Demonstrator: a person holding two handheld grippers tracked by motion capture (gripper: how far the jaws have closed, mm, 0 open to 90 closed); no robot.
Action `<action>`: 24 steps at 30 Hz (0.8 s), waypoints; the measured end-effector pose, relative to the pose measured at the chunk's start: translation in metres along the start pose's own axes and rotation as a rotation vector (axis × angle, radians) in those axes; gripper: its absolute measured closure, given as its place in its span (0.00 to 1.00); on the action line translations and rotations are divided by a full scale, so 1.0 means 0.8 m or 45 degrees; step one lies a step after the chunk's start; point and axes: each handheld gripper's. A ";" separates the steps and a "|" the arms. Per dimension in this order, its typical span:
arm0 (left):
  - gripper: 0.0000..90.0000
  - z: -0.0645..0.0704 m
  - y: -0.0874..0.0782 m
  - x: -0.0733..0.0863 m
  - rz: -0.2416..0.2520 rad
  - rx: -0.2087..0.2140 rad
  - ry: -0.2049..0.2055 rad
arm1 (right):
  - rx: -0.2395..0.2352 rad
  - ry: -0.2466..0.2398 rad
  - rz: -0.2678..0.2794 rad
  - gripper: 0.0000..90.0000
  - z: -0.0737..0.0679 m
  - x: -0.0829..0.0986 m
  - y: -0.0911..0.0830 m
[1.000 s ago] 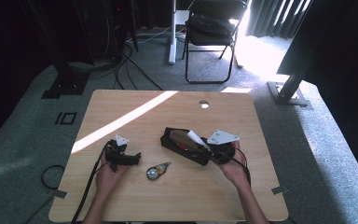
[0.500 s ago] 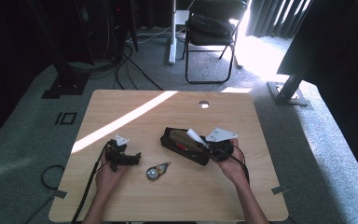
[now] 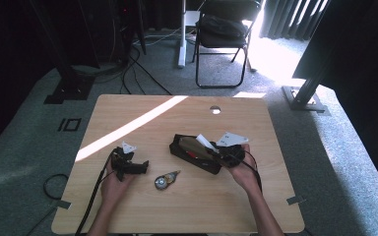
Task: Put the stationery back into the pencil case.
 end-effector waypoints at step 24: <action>0.03 0.000 0.000 0.000 0.000 0.000 0.000 | -0.013 0.018 -0.046 0.79 0.005 0.003 0.021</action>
Point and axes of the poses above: each handheld gripper's, and its own axes: y roughly forward along the jaws, x roughly out of its underside, z roughly to its right, and after that the axes turned 8 degrees about x, right-handed
